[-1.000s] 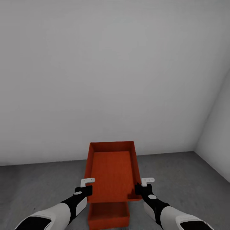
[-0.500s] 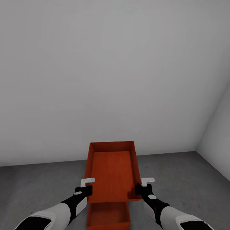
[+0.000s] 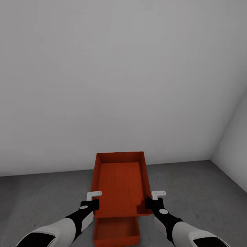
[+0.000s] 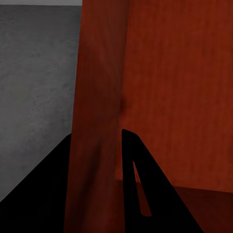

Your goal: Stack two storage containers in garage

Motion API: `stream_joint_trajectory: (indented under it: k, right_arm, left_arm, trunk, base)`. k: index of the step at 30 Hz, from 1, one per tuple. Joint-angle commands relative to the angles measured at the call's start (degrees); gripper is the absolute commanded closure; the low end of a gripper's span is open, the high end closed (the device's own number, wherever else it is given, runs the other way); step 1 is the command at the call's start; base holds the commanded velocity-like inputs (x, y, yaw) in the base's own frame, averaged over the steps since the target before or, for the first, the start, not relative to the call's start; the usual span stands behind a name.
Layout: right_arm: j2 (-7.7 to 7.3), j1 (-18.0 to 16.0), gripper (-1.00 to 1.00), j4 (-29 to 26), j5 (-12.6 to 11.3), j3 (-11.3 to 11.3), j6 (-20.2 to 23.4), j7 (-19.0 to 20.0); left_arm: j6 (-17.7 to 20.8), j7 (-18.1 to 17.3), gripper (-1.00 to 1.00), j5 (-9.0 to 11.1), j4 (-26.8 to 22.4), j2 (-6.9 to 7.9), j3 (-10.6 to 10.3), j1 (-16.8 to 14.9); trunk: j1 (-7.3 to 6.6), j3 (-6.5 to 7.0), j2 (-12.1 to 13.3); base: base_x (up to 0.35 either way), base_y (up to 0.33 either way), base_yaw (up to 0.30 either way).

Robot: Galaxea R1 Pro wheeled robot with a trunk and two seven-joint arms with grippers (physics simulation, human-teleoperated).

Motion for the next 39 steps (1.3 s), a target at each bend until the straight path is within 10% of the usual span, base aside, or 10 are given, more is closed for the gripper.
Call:
stream_joint_trajectory:
  k: [1,39]
  right_arm:
    - [0.05,-0.09,1.00,-0.18,1.21,-4.05,-0.81,-0.28]
    - [0.05,-0.09,1.00,-0.18,1.21,-4.05,-0.81,-0.28]
  left_arm:
    - [-0.25,0.41,1.00,0.97,0.18,0.64,2.14,-0.02]
    - [-0.25,0.41,1.00,0.97,0.18,0.64,2.14,-0.02]
  trunk:
    - [0.00,-0.16,-0.05]
    - [0.00,-3.65,-0.05]
  base:
    - [0.000,0.000,0.000]
    - [0.000,0.000,0.000]
